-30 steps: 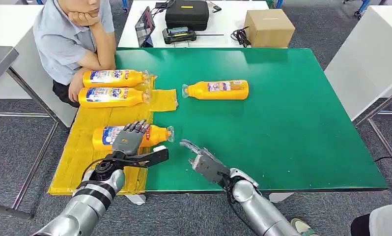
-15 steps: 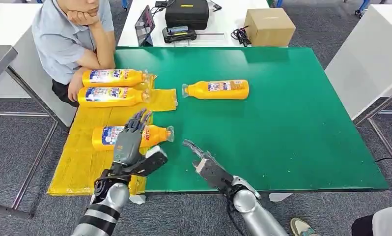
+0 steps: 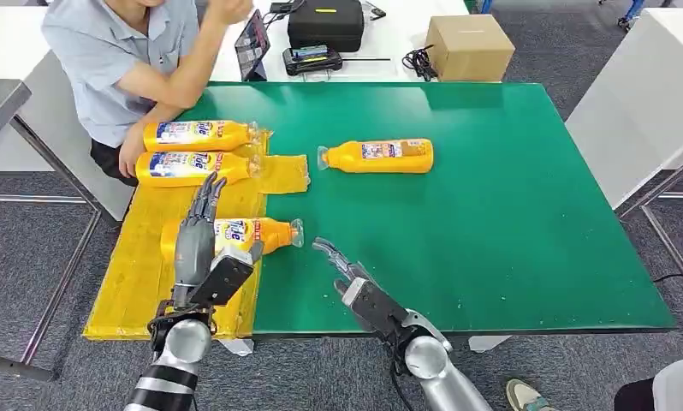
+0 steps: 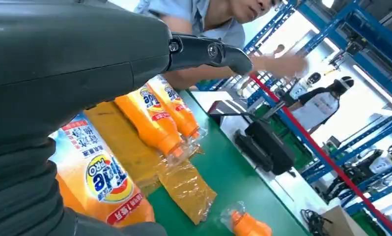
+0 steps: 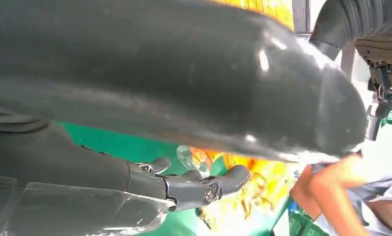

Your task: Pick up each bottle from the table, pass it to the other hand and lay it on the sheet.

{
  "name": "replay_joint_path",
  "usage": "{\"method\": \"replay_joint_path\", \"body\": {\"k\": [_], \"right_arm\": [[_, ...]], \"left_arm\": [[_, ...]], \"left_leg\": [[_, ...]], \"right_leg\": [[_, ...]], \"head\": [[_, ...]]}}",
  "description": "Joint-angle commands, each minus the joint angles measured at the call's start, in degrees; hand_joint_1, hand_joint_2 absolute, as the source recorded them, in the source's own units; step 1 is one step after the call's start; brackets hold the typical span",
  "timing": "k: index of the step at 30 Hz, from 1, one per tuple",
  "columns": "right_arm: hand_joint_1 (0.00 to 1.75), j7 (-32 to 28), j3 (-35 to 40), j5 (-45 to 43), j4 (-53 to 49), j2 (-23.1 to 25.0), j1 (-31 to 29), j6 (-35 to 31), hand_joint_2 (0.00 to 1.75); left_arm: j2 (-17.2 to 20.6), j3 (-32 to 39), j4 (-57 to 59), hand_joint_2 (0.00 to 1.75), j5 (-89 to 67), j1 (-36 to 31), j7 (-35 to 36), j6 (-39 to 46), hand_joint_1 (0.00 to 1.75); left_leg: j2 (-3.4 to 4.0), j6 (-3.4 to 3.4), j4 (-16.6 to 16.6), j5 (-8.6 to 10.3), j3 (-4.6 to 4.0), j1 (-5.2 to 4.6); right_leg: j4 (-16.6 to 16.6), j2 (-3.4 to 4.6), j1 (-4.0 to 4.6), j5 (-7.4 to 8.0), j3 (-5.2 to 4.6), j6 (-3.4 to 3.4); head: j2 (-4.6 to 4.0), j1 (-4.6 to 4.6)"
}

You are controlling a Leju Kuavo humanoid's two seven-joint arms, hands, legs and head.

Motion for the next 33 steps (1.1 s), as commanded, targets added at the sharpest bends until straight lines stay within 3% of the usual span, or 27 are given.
{"method": "replay_joint_path", "body": {"k": [1,4,6,9,11,12,15,16,18,19,21,25,26,33], "right_arm": [[0.0,-0.97,-3.63,2.6,-15.86,1.72,6.95,-5.52,0.0],[0.0,-0.34,-13.01,11.85,-28.68,7.39,14.12,-20.25,0.0],[0.0,0.7,-18.44,11.02,-31.82,8.0,16.7,-21.03,0.0],[0.0,-3.45,-25.68,9.22,-31.12,8.01,19.88,-21.5,0.0],[0.0,-3.06,-28.64,8.22,-29.69,9.23,20.6,-23.56,0.0],[0.0,-2.48,-28.78,7.11,-29.28,9.18,20.67,-23.61,0.0],[0.0,8.33,-28.54,7.55,-25.24,8.96,20.22,-29.06,0.0],[0.0,10.35,-27.65,9.27,-23.95,8.48,20.15,-32.24,0.0],[0.0,9.05,-25.92,5.0,-22.93,6.1,21.15,-33.85,0.0],[0.0,6.68,-23.99,6.24,-22.97,3.13,21.82,-35.87,0.0],[0.0,3.63,-22.12,14.51,-23.88,-1.02,22.89,-40.48,0.0],[0.0,7.92,-22.55,32.18,-20.05,-5.37,21.42,-45.82,0.0],[0.0,8.36,-22.56,34.38,-18.96,-5.87,20.94,-46.74,1.75],[0.0,10.21,-20.62,44.54,-14.14,-6.87,17.64,-50.3,1.75]], "left_arm": [[-2.52,3.83,-9.0,1.75,10.94,4.85,-2.64,-4.26,0.0],[-1.98,0.76,-17.36,1.75,18.13,11.25,-2.0,-6.73,0.0],[-1.82,-1.37,-20.16,1.75,22.85,14.05,-1.79,-7.35,0.0],[-1.94,-5.41,-22.61,1.75,30.17,17.52,-2.17,-9.42,0.0],[-0.64,-8.22,-22.6,1.75,33.99,18.45,-2.57,-8.55,0.0],[-0.17,-9.0,-22.46,1.75,35.85,18.53,-2.7,-8.52,0.0],[1.53,-12.12,-21.55,1.75,43.85,18.72,-2.45,-6.96,0.0],[1.91,-12.91,-20.75,0.0,44.4,18.69,-1.96,-5.3,0.0],[2.62,-14.85,-17.67,0.0,46.73,17.82,-1.92,-1.91,0.0],[4.12,-17.04,-15.67,1.75,50.54,16.87,-2.44,-1.83,0.0],[5.71,-20.05,-13.53,1.75,51.35,15.61,-4.61,-0.13,0.0],[8.42,-23.71,-12.59,1.75,51.87,15.08,-3.71,-4.88,0.0],[8.57,-23.92,-12.51,1.75,51.34,15.15,-3.79,-5.26,0.0],[8.74,-24.91,-13.26,1.75,49.4,15.57,-4.45,-6.99,0.0]], "left_leg": [[0.09,-0.18,0.08,-0.2,0.27,0.13],[0.04,-0.13,0.1,-0.17,0.08,0.07],[-0.02,-0.1,0.07,-0.14,-0.05,0.0],[-0.08,-0.1,0.02,-0.18,0.0,0.04],[-0.19,-0.17,0.1,-0.41,0.34,0.17],[-0.17,-0.07,0.0,-0.13,-0.07,0.03],[-0.07,-0.15,-0.02,-0.21,0.06,0.05],[-0.04,-0.12,-0.04,-0.22,-0.01,-0.01],[0.01,-0.17,-0.03,-0.27,0.14,0.05],[-0.05,-0.21,-0.09,-0.26,0.23,0.08],[-0.15,-0.16,-0.16,-0.21,0.24,0.06],[-0.11,-0.1,-0.14,-0.18,0.16,-0.01],[-0.1,-0.07,-0.15,-0.16,0.17,0.0],[0.13,-0.18,-0.07,-0.32,0.39,0.09]], "right_leg": [[0.04,0.04,0.15,-0.16,0.27,-0.22],[0.09,0.0,0.08,-0.16,0.07,-0.16],[0.12,-0.05,0.01,-0.16,-0.09,-0.1],[0.01,-0.11,0.04,-0.18,-0.01,-0.12],[-0.03,-0.27,0.18,-0.4,0.43,-0.22],[-0.04,-0.2,0.03,-0.14,-0.05,-0.09],[-0.07,-0.09,0.06,-0.17,0.08,-0.16],[-0.06,-0.05,0.0,-0.12,-0.03,-0.13],[-0.1,-0.02,0.06,-0.13,0.12,-0.2],[-0.15,-0.09,0.09,-0.15,0.23,-0.24],[-0.24,-0.18,0.07,-0.12,0.27,-0.2],[-0.19,-0.15,-0.01,-0.1,0.13,-0.12],[-0.23,-0.14,0.01,-0.07,0.16,-0.09],[-0.19,0.06,0.1,-0.14,0.37,-0.23]], "head": [[0.0,0.0],[0.0,0.0],[0.0,0.0],[0.0,-0.07],[0.0,0.0],[0.0,-0.02],[0.0,0.0],[0.0,0.0],[0.0,0.0],[0.0,0.0],[0.0,0.0],[0.0,-0.02],[0.0,0.0],[0.0,-0.02]]}}
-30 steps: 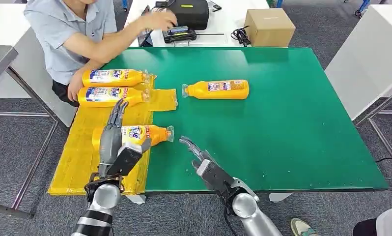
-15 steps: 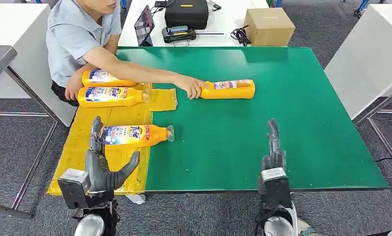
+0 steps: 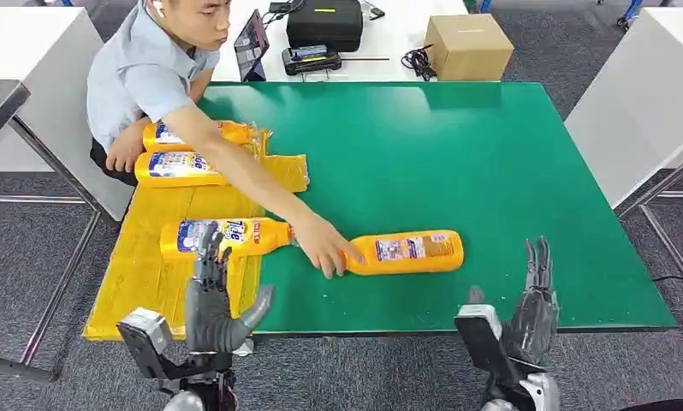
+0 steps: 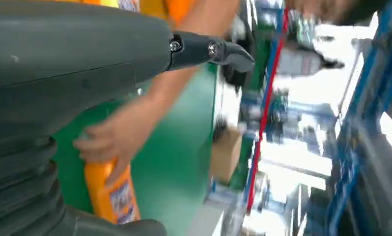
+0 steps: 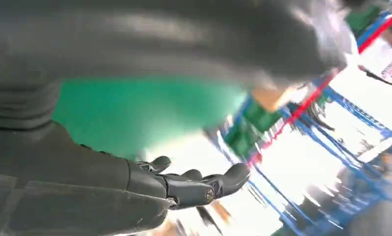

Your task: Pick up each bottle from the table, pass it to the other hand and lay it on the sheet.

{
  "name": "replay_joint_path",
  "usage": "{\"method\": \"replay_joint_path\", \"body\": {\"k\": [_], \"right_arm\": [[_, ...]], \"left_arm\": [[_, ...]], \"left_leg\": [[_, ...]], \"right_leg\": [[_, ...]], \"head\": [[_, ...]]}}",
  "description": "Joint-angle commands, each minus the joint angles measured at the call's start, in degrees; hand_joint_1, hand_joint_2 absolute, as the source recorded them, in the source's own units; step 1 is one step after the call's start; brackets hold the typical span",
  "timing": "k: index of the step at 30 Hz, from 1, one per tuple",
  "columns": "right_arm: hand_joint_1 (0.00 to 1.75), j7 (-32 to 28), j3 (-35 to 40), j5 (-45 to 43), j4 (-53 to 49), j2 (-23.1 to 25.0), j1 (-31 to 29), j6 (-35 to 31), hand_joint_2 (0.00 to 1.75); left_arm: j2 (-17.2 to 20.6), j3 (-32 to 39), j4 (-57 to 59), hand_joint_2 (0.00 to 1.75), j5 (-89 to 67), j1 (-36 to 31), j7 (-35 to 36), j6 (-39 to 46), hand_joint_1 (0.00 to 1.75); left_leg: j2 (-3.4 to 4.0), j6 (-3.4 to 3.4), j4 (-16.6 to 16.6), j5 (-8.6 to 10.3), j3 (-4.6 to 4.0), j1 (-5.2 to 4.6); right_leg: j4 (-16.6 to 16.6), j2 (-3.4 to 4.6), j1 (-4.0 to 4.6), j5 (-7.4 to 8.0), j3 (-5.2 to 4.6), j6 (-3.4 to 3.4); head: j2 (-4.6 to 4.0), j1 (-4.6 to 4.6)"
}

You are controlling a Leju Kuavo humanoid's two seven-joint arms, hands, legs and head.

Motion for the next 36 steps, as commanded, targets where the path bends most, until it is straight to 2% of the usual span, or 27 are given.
{"method": "replay_joint_path", "body": {"k": [1,7,10,15,20,21,22,26,29,35,36], "right_arm": [[0.0,3.83,4.02,14.23,10.71,-6.2,-4.65,-4.91,1.75],[0.0,8.9,7.32,19.64,14.91,-9.02,-7.94,-3.64,1.75],[0.0,10.17,9.35,20.17,19.56,-11.47,-12.87,1.69,1.75],[0.0,8.24,11.96,12.06,28.71,-12.4,-22.75,12.98,1.75],[0.0,8.6,17.21,11.61,37.34,-11.58,-29.85,16.83,1.75],[0.0,8.6,17.45,11.61,37.56,-11.44,-30.03,16.96,1.75],[0.0,8.93,18.62,11.39,38.93,-11.29,-30.78,18.02,1.75],[0.0,8.91,20.39,9.84,41.36,-10.79,-32.03,20.48,1.75],[0.0,6.36,21.11,4.12,42.44,-9.77,-32.15,24.28,1.75],[0.0,6.24,21.43,3.87,42.3,-9.73,-31.92,24.46,1.75],[0.0,5.5,22.01,1.08,41.8,-9.84,-31.44,26.11,1.75]], "left_arm": [[5.02,-5.87,3.85,1.75,-3.14,-1.96,-0.49,-1.23,0.0],[3.89,-5.95,4.33,1.75,-3.54,-2.3,0.54,-1.68,0.0],[4.16,-6.03,4.66,1.75,-4.44,-3.14,1.01,-2.78,0.0],[4.0,-5.07,3.84,1.75,-2.49,-3.81,2.25,-6.95,0.0],[4.2,-5.33,4.16,1.75,-3.37,-4.84,3.62,-9.14,0.0],[4.18,-5.32,4.15,1.75,-3.38,-4.85,3.65,-9.15,0.0],[4.15,-5.32,4.18,1.75,-3.35,-4.9,4.05,-9.4,0.0],[4.07,-5.38,3.91,1.75,-3.31,-5.01,4.27,-9.45,0.0],[4.35,-6.1,3.85,1.75,-3.65,-5.32,4.4,-9.32,0.0],[4.45,-6.37,3.86,1.75,-3.8,-5.37,4.4,-9.4,0.0],[4.64,-6.87,4.18,1.75,-4.13,-5.52,4.48,-9.47,0.0]], "left_leg": [[0.13,-0.11,-0.08,-0.06,0.27,0.08],[0.19,-0.16,-0.06,-0.11,0.37,0.13],[0.18,-0.07,-0.06,-0.02,0.21,0.06],[0.42,-0.06,-0.05,-0.01,0.23,0.08],[0.25,0.02,-0.04,0.08,0.18,0.03],[0.42,-0.06,-0.03,0.02,0.31,0.08],[0.23,0.02,-0.03,0.08,0.17,0.04],[0.19,0.01,-0.06,0.08,0.26,0.05],[0.19,-0.05,0.0,0.0,0.35,0.12],[0.18,-0.03,-0.02,0.02,0.32,0.09],[0.17,-0.04,-0.01,0.01,0.32,0.1]], "right_leg": [[-0.12,0.09,0.09,-0.01,0.25,-0.14],[-0.12,0.14,0.14,-0.03,0.34,-0.18],[-0.1,0.15,0.07,0.04,0.17,-0.08],[-0.09,0.37,0.09,0.11,0.17,-0.09],[-0.06,0.2,0.04,0.11,0.17,-0.05],[-0.07,0.36,0.1,0.12,0.25,-0.14],[-0.06,0.19,0.05,0.11,0.17,-0.04],[-0.07,0.14,0.07,0.09,0.23,-0.04],[-0.04,0.14,0.13,0.02,0.34,-0.12],[-0.04,0.14,0.1,0.03,0.3,-0.09],[-0.03,0.13,0.11,0.02,0.32,-0.1]], "head": [[0.0,0.02],[0.0,0.0],[0.0,-0.02],[0.0,0.0],[0.0,0.0],[0.0,0.02],[0.0,0.02],[0.0,0.0],[0.0,0.0],[0.0,0.0],[0.0,0.02]]}}
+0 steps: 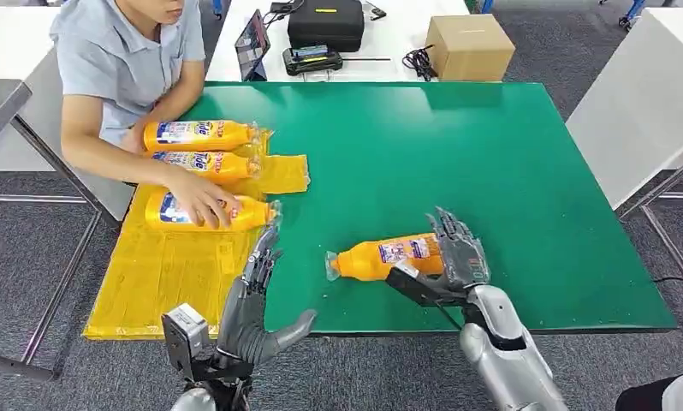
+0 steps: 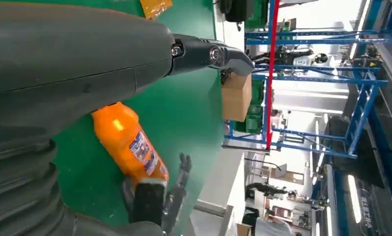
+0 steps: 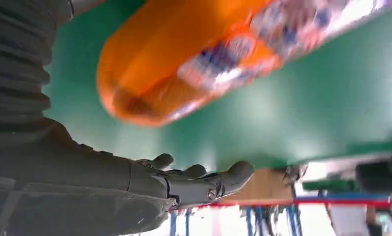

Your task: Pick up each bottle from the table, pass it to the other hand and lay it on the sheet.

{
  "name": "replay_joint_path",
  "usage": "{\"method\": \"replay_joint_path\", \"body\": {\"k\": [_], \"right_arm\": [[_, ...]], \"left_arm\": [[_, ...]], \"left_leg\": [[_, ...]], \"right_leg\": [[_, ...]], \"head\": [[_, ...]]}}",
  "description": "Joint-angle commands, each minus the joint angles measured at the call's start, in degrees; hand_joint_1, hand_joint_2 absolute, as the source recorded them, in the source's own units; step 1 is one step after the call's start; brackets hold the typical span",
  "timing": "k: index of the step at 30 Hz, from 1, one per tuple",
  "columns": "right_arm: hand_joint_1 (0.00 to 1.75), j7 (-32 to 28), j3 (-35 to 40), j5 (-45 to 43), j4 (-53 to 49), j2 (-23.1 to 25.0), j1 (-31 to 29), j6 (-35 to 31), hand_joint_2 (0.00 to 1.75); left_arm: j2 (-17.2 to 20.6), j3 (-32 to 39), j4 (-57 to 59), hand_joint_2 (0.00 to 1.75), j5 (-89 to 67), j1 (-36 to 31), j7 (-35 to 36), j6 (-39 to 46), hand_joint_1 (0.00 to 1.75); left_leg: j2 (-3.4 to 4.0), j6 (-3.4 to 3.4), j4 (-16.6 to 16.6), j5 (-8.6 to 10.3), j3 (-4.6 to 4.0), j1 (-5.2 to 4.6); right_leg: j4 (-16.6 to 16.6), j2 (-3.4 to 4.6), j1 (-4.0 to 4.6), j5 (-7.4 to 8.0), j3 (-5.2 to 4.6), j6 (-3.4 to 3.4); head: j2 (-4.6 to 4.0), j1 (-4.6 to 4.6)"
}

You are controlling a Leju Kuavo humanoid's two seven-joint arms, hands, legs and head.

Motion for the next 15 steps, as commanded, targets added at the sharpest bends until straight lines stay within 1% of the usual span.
{"method": "replay_joint_path", "body": {"k": [1,4,6,7,8,9,15], "right_arm": [[0.0,-3.44,7.12,-10.19,9.52,0.71,-4.52,7.28,1.75],[0.0,-3.33,7.7,-9.99,8.94,0.18,-4.29,7.46,1.75],[0.0,-0.77,9.93,-6.37,8.16,-1.51,-4.72,6.1,1.75],[0.0,-0.8,9.88,-6.41,8.09,-1.57,-4.85,6.13,1.75],[0.0,0.77,11.06,-3.85,7.71,-2.25,-5.11,5.32,1.75],[0.0,3.24,13.26,1.45,6.89,-3.33,-5.71,2.45,1.75],[0.0,6.31,15.6,6.86,4.67,-3.58,-6.83,2.38,1.75]], "left_arm": [[2.49,-2.72,2.92,1.75,-0.98,-2.58,0.49,-0.01,0.0],[2.44,-2.74,2.89,1.75,-1.1,-2.52,0.49,0.06,0.0],[2.27,-2.65,2.59,1.75,-1.77,-2.36,0.57,0.22,0.0],[2.24,-2.69,2.57,1.75,-1.8,-2.37,0.58,0.21,0.0],[2.2,-2.61,2.25,1.75,-2.25,-2.13,0.8,0.27,0.0],[2.08,-2.34,1.71,1.75,-2.59,-1.72,1.12,0.12,0.0],[1.79,-1.14,1.06,1.75,-1.22,-0.61,2.59,-1.67,0.0]], "left_leg": [[0.12,-0.08,-0.05,-0.05,0.16,0.05],[0.09,-0.15,-0.03,-0.1,0.26,0.08],[0.08,-0.14,-0.04,-0.08,0.24,0.07],[0.03,-0.11,-0.03,-0.05,0.15,0.04],[0.07,-0.15,-0.01,-0.1,0.24,0.07],[0.08,-0.11,-0.04,-0.06,0.2,0.04],[0.15,-0.08,-0.02,-0.07,0.11,0.0]], "right_leg": [[-0.08,0.09,0.06,-0.01,0.15,-0.1],[-0.07,0.05,0.09,-0.06,0.27,-0.18],[-0.06,0.04,0.08,-0.05,0.23,-0.17],[-0.04,-0.01,0.05,-0.04,0.15,-0.13],[-0.03,0.03,0.08,-0.07,0.23,-0.18],[-0.05,0.05,0.05,-0.04,0.18,-0.14],[-0.01,0.12,0.01,-0.03,0.08,-0.1]], "head": [[0.0,0.0],[0.0,0.0],[0.0,0.0],[0.0,0.02],[0.0,0.0],[0.0,0.0],[0.0,0.0]]}}
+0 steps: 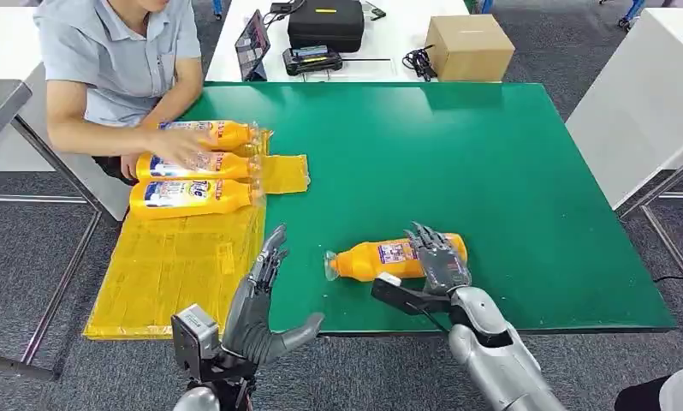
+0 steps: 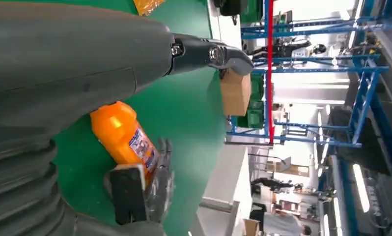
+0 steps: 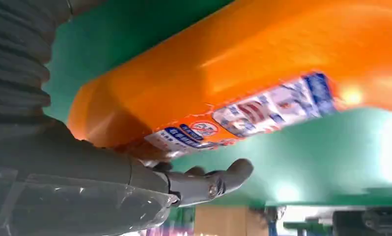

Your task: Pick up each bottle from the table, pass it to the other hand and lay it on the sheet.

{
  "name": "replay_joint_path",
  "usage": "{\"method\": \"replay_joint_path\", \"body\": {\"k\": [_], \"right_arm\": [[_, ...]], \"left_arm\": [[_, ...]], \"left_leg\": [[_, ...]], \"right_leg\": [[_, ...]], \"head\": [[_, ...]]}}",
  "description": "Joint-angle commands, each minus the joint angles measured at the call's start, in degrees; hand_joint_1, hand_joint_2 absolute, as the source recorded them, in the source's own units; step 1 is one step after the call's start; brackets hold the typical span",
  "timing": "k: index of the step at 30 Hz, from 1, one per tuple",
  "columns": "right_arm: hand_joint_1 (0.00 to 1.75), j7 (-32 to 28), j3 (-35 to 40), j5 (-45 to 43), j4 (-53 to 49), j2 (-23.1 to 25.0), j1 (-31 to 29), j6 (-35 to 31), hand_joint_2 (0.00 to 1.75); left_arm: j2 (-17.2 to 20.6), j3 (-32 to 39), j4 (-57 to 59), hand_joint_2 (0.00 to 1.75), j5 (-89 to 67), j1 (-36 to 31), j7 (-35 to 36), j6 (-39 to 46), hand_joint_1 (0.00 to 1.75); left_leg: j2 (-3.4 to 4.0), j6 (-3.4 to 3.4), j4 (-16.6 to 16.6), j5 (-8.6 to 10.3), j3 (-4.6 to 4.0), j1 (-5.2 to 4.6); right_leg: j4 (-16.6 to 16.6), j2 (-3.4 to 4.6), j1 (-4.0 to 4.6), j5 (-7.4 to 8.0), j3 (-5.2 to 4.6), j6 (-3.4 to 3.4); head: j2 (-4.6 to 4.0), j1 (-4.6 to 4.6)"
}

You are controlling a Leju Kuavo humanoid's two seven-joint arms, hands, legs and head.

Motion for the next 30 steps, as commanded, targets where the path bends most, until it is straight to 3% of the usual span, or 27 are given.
{"method": "replay_joint_path", "body": {"k": [1,8,16,24,30], "right_arm": [[0.0,3.69,7.63,6.37,-0.33,-2.54,-4.07,-1.18,1.75],[0.0,4.36,8.04,6.6,3.04,-1.45,-6.0,-0.31,1.75],[0.0,1.14,6.02,-2.53,7.97,-1.2,-6.99,4.92,1.75],[0.0,5.57,8.96,-0.46,13.28,-2.17,-11.93,8.0,1.75],[0.0,8.59,11.04,3.71,14.21,-1.31,-14.63,6.57,1.75]], "left_arm": [[1.52,0.3,1.09,1.75,1.2,0.14,1.74,-1.7,0.0],[1.52,0.72,1.29,1.75,1.11,0.16,1.6,-1.58,0.0],[1.88,0.2,3.2,1.75,1.12,-1.05,1.55,-1.63,0.0],[2.32,0.44,2.41,1.75,1.56,-0.63,2.09,-2.04,0.0],[2.33,0.6,1.57,1.75,1.67,-0.38,2.7,-2.72,0.0]], "left_leg": [[0.22,-0.12,0.03,-0.13,0.18,0.05],[0.17,-0.1,0.0,-0.06,0.11,0.03],[0.13,-0.14,-0.03,-0.1,0.26,0.08],[0.12,-0.11,-0.04,-0.05,0.19,0.03],[0.19,-0.14,-0.01,-0.08,0.26,0.07]], "right_leg": [[0.0,0.19,0.06,-0.06,0.13,-0.14],[-0.01,0.14,0.04,-0.01,0.07,-0.11],[-0.05,0.09,0.09,-0.06,0.24,-0.17],[-0.05,0.09,0.05,-0.02,0.16,-0.14],[-0.03,0.14,0.08,-0.02,0.2,-0.17]], "head": [[0.0,0.0],[0.0,0.0],[0.0,0.0],[0.0,0.02],[0.0,0.0]]}}
